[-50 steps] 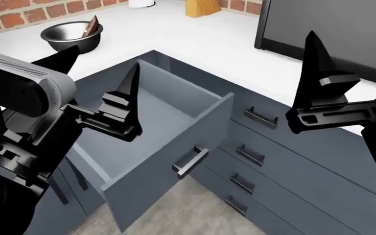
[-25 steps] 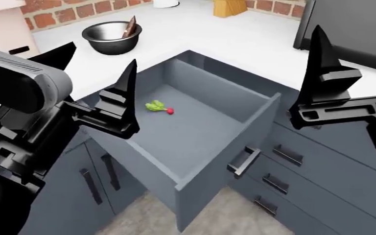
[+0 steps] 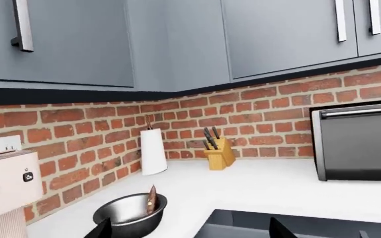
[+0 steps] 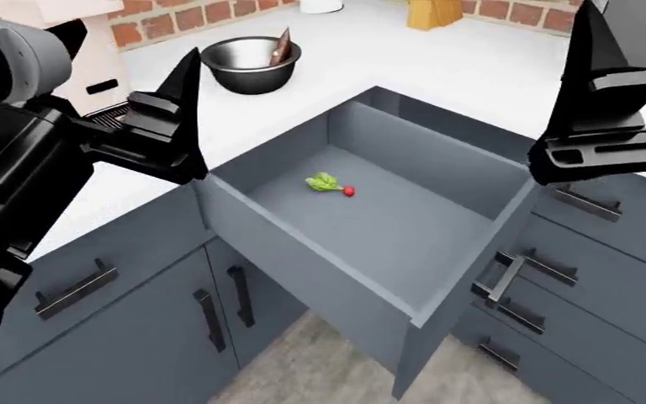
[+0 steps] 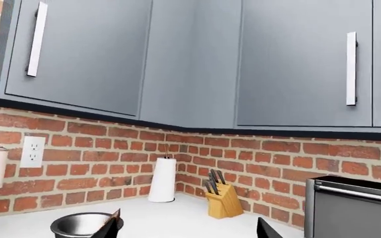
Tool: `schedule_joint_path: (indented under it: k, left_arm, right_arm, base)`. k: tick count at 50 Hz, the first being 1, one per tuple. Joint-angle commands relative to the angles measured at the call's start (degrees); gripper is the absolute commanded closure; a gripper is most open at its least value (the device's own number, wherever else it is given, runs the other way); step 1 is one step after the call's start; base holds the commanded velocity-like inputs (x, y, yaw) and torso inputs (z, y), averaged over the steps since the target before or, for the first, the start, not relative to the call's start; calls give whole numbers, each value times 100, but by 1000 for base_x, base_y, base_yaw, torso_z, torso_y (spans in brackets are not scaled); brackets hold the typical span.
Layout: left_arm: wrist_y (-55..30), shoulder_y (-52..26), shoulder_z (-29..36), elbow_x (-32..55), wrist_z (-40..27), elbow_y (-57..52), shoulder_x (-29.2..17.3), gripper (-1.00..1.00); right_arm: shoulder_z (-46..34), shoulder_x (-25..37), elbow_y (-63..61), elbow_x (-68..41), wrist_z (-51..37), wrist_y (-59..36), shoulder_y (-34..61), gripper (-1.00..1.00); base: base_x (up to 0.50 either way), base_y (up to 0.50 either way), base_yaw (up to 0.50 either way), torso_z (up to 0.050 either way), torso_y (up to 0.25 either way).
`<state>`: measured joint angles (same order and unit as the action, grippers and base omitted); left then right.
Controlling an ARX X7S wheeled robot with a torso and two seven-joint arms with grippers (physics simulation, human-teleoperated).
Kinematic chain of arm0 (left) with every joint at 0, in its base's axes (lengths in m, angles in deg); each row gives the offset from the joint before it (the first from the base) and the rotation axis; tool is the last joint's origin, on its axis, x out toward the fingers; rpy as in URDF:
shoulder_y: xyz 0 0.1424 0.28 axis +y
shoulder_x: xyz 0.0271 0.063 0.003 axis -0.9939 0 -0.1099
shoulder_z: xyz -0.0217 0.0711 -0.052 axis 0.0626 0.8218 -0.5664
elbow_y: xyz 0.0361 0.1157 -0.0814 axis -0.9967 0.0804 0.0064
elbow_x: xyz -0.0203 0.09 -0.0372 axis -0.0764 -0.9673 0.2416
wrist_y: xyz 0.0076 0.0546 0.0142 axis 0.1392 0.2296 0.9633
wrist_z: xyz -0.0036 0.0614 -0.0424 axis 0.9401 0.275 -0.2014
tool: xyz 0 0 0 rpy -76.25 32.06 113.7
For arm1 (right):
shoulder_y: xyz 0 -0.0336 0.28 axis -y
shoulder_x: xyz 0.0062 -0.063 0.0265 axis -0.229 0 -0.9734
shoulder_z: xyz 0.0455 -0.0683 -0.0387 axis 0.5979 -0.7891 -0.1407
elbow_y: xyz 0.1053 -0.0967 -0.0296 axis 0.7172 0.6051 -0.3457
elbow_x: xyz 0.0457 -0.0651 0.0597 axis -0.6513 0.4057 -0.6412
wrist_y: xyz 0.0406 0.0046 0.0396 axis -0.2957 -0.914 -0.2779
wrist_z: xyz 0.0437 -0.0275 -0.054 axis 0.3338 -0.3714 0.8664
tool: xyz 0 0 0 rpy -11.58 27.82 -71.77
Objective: Place the bar in the bowl and close the drawer.
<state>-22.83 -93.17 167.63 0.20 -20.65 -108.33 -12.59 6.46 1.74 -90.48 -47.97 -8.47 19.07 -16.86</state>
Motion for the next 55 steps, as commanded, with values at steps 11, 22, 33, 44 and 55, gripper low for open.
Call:
schedule_joint_path:
  k: [11, 22, 33, 44, 55]
  left_arm:
    - [-761, -970, -587, 487, -92, 246, 148, -100]
    - [-1061, -1234, -691, 571, -139, 246, 153, -100]
    - [-1092, -1227, -728, 569, -137, 220, 147, -100]
    - [-1115, -1210, -757, 560, -113, 247, 151, -100]
    - [-1168, -1220, -785, 571, -97, 250, 152, -100]
  right_arm:
    - [-560, 321, 837, -994, -497, -581, 2161, -100]
    - [-682, 384, 1114, -1333, -603, -636, 2662, -100]
    - [-699, 411, 1103, -1392, -630, -628, 2729, -100]
    - [-694, 435, 1089, -1364, -629, -609, 2703, -100]
    - [-722, 446, 1080, -1346, -655, -603, 2705, -100]
  base:
    - [0, 0, 0, 0, 0]
    - [139, -153, 0, 0, 0]
    - [336, -370, 0, 0, 0]
    - [336, -370, 0, 0, 2]
    - [336, -370, 0, 0, 2]
